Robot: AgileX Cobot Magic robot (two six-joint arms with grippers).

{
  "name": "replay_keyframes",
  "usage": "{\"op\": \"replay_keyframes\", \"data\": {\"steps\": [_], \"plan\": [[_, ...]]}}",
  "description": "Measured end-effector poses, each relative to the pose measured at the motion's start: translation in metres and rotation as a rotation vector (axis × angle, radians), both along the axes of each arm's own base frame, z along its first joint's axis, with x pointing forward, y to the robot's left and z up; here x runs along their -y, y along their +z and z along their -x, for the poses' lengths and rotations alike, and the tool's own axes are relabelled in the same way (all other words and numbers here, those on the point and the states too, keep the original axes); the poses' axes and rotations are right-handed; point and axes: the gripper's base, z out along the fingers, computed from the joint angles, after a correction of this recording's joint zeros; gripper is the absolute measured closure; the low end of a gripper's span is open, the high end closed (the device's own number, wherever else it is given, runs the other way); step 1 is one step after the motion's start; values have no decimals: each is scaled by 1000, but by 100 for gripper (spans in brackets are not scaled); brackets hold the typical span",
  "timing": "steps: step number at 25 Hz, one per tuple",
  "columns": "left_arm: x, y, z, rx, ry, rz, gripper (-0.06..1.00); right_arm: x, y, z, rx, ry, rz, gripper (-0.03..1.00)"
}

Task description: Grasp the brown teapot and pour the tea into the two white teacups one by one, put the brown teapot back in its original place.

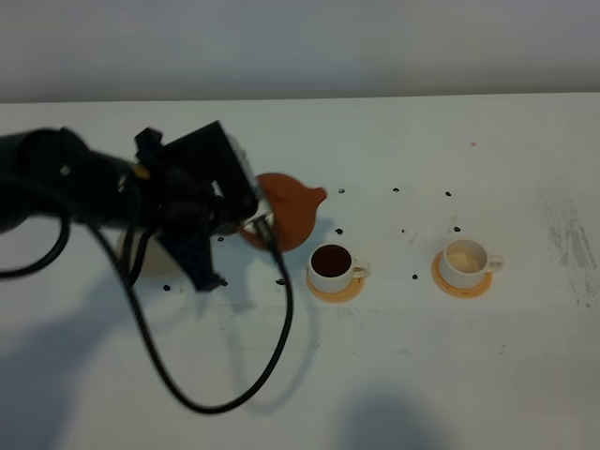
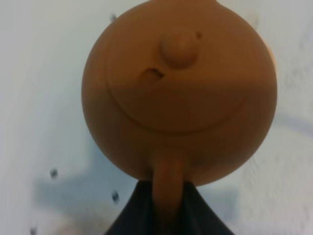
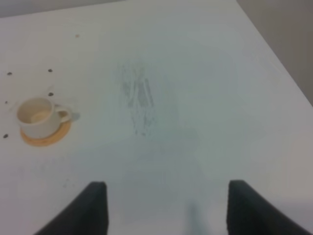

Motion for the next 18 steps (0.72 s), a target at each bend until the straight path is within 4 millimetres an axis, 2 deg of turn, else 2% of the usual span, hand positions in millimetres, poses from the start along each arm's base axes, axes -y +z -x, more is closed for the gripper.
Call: {"op": "replay_keyframes", "data": {"steps": [5, 9, 15, 18], "plan": [[34, 5, -34, -15, -81, -10, 87, 0, 0, 0, 0, 0, 0, 46], [64, -1, -56, -24, -147, -21, 87, 0, 0, 0, 0, 0, 0, 46], [102, -18, -79, -31, -244, -39, 87, 0, 0, 0, 0, 0, 0, 46], [118, -22, -84, -28, -288, -44, 87, 0, 0, 0, 0, 0, 0, 46]]}}
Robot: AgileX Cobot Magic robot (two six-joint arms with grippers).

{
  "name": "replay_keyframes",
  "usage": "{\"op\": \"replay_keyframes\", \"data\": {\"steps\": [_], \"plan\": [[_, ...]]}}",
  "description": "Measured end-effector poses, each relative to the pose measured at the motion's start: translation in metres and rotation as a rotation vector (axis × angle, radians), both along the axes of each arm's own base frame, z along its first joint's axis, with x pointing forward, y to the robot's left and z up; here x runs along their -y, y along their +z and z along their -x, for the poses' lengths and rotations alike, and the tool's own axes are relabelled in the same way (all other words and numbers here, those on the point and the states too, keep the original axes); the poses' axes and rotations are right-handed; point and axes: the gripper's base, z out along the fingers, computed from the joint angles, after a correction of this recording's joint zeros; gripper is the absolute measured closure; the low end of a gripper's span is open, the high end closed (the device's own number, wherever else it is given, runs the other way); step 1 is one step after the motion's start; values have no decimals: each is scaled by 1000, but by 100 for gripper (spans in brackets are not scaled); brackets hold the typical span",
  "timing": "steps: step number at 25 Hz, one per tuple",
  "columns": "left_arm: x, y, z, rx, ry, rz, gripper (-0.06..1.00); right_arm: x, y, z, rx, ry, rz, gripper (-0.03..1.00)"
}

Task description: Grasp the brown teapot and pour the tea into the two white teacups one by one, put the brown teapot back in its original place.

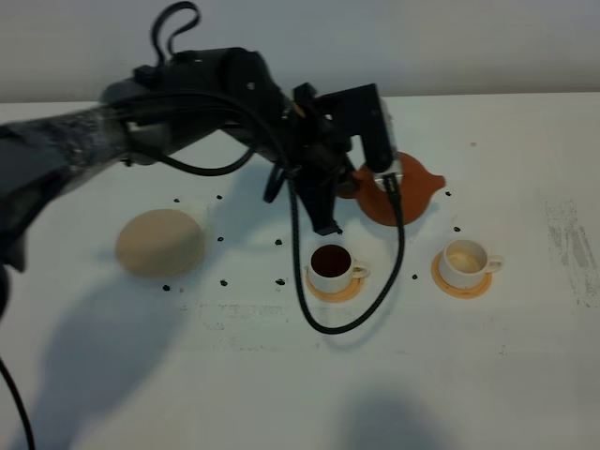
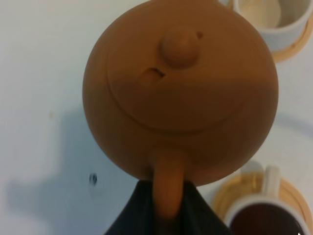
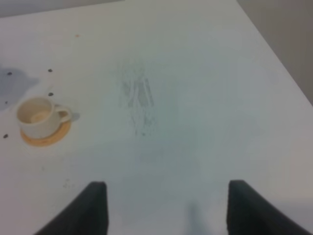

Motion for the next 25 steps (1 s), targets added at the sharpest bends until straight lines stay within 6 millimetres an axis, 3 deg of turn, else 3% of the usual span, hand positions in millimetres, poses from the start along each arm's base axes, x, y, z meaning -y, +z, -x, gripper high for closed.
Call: {"op": "replay_keyframes", "data": {"steps": [4, 14, 25], "plan": [[10, -7, -3, 30, -63, -20, 87, 0, 0, 0, 0, 0, 0, 46], [15, -29, -4, 102, -228, -111, 87, 0, 0, 0, 0, 2, -2, 46], [26, -33, -3, 224, -346, -143, 87, -1, 0, 0, 1, 4, -6, 46]]}}
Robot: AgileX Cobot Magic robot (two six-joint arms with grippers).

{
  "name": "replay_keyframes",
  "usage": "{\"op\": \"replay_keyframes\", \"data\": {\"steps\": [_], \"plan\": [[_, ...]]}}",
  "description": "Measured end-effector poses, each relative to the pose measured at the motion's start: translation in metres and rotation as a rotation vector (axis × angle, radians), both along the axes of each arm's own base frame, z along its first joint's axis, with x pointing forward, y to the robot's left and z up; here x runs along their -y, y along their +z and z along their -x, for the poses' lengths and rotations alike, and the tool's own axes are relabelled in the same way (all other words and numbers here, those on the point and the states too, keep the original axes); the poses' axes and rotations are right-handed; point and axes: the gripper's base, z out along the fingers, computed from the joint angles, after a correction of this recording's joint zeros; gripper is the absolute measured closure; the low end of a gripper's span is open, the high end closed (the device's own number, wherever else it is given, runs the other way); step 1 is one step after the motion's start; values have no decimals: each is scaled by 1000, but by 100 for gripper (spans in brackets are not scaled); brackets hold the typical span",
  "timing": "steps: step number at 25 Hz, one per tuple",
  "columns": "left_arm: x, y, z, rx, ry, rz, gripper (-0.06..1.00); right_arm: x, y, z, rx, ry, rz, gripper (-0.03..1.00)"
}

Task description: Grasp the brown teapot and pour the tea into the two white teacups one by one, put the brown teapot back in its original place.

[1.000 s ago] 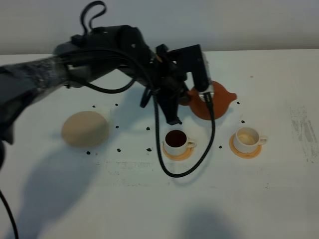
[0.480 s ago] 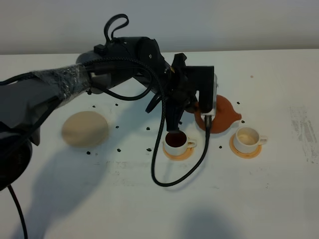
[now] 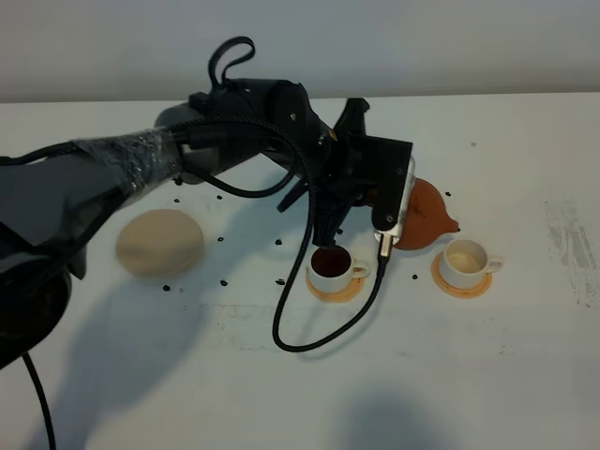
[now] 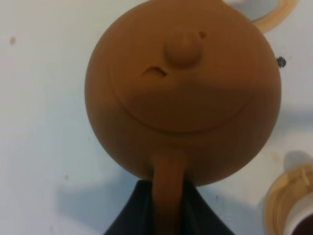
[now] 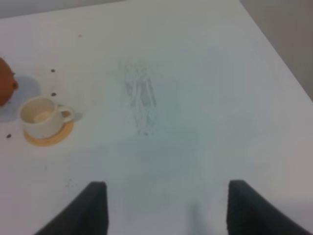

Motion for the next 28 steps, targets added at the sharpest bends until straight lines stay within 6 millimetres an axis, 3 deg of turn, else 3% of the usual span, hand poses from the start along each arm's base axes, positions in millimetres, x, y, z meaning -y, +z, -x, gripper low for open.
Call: {"op": "replay_keyframes", "data": {"steps": [28], "plan": [[18, -6, 3, 211, -174, -83, 87, 0, 0, 0, 0, 1, -1, 46]]}}
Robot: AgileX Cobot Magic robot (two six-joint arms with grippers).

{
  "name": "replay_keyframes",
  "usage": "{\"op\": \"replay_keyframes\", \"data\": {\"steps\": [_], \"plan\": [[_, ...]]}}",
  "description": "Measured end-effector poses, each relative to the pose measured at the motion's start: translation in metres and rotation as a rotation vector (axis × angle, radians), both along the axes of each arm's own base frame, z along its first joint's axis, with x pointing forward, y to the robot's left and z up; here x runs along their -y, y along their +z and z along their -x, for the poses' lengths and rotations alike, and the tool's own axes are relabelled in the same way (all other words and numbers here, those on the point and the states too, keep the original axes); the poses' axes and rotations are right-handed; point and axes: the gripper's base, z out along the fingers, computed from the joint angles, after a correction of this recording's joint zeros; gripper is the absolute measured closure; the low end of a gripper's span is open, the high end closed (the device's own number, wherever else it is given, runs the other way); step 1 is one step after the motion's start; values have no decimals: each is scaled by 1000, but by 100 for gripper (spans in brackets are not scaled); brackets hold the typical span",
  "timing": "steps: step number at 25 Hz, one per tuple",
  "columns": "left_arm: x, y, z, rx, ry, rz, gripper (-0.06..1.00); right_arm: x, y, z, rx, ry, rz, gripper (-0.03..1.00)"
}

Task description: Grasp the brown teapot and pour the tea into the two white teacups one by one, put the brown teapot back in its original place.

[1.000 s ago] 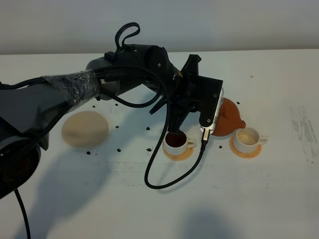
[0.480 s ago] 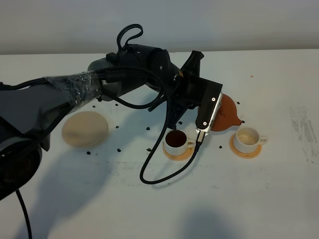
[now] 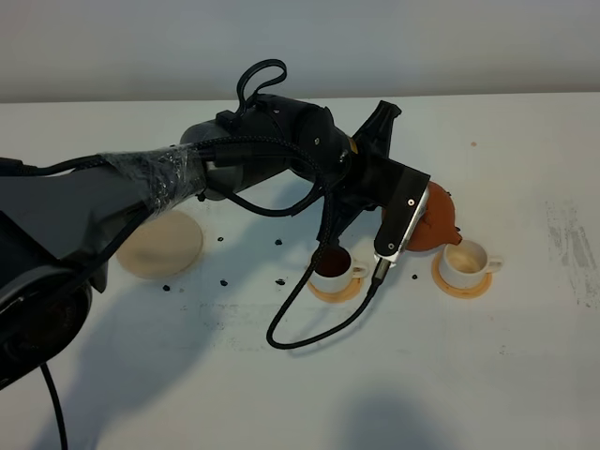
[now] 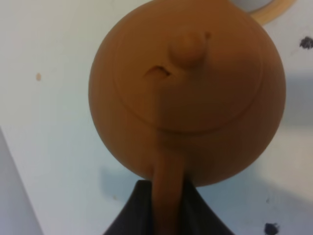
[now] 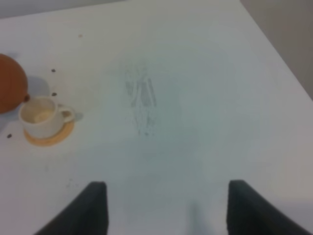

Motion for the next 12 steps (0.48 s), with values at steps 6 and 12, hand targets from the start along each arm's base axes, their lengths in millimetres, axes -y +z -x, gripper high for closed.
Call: {"op": "replay_keyframes", "data": {"steps": [6, 12], "plan": [[4, 1, 1, 40, -28, -10, 87, 0, 0, 0, 0, 0, 0, 46], [4, 2, -1, 79, -50, -19, 87, 0, 0, 0, 0, 0, 0, 46]]}}
